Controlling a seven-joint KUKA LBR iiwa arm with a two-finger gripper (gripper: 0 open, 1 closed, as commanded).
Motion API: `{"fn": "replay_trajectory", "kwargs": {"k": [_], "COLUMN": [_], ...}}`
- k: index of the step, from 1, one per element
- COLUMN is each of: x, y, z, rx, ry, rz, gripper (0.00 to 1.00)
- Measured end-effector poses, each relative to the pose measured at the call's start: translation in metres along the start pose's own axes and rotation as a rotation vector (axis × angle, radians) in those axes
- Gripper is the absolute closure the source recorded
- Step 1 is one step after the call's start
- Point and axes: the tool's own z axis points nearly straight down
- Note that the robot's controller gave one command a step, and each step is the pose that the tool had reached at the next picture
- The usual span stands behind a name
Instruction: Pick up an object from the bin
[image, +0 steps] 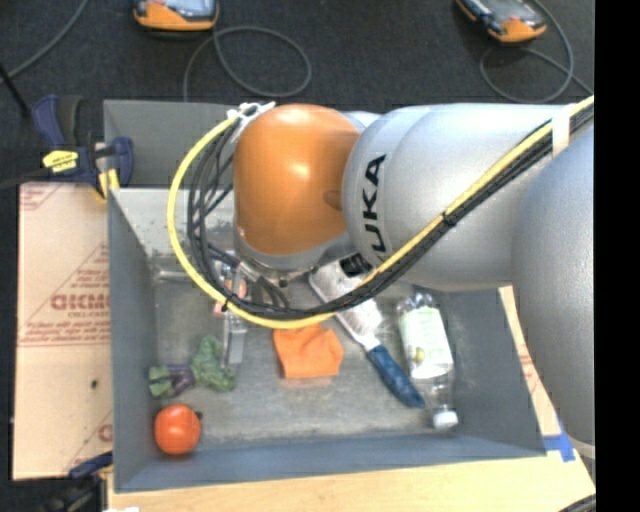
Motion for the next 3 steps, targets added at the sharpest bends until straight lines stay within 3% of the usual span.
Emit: {"fn": "replay_trajectory", "kwargs": {"k": [1,2,3], "x": [-0.002,0.005,0.013], "y": [-0.001,-0.006,-0.009], "z": [-0.005,0.054,0.095], "rx": [-0.002,-0.002,0.000], "ry": [-0.008,-0.011,-0.001], "rz": [0.005,-0.035,-0.001], "gripper": [0.00,0.00,0.00]}}
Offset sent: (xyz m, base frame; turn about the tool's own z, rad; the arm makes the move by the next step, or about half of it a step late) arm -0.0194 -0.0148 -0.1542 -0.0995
